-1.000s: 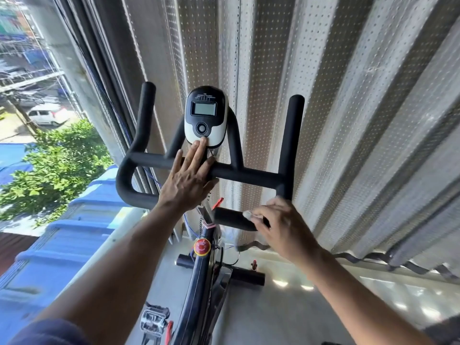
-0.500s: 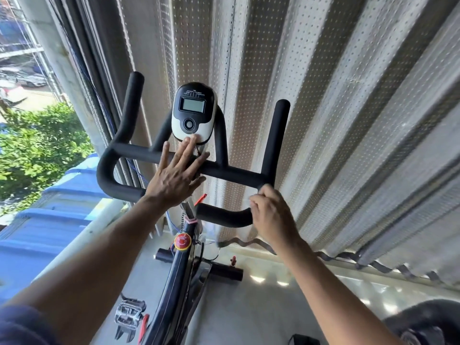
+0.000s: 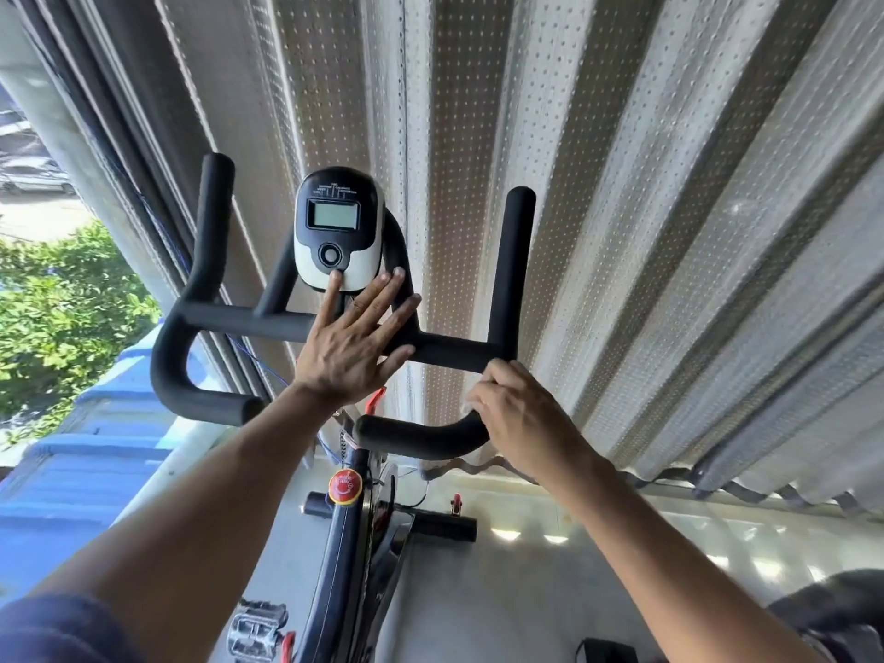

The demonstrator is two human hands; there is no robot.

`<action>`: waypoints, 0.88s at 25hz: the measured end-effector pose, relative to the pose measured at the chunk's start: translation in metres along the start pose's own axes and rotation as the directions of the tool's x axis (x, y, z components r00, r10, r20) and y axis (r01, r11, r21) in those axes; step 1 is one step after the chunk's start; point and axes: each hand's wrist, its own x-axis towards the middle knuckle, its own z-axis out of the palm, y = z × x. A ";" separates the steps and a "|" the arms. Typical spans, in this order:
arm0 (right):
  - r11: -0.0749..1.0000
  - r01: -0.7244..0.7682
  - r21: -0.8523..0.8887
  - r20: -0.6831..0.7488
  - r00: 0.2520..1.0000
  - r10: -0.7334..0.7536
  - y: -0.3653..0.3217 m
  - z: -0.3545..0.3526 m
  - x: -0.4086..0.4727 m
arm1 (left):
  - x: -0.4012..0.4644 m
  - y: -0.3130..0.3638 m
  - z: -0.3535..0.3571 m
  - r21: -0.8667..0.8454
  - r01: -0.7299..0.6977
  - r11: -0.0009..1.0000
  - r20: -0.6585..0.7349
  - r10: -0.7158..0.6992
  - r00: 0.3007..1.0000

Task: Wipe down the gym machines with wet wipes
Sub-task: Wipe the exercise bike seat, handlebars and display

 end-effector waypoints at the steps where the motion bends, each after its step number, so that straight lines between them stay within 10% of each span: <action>1: 0.993 -0.042 0.113 -0.020 0.999 0.045 0.003 -0.005 -0.010 | -0.001 0.000 0.001 -0.008 0.008 1.000 0.000 -0.008 1.000; 5: 0.724 -0.265 0.636 -0.193 0.854 0.482 0.015 0.004 -0.015 | -0.004 -0.001 0.006 -0.020 0.010 1.000 -0.025 -0.010 1.000; 10: 0.482 -0.248 0.840 -0.249 0.613 0.750 -0.013 0.044 -0.030 | -0.004 -0.003 0.012 -0.023 -0.010 1.000 -0.038 0.009 0.999; 13: 0.332 -0.235 0.914 -0.170 0.522 0.836 -0.055 0.059 -0.058 | -0.003 -0.004 0.013 -0.021 -0.033 0.999 -0.062 0.032 0.998; 16: -0.111 -0.062 0.992 0.126 0.369 0.921 -0.051 0.065 -0.044 | -0.004 -0.004 0.012 -0.012 -0.026 1.000 -0.039 0.025 0.999; 19: -0.552 0.144 0.822 0.397 0.551 0.734 -0.025 0.063 -0.017 | -0.004 -0.004 0.011 -0.015 -0.030 0.999 -0.027 0.030 0.999; 22: -0.738 0.318 0.595 0.469 0.608 0.640 -0.023 0.068 0.001 | -0.004 -0.005 0.012 -0.021 -0.034 0.999 -0.060 0.033 0.998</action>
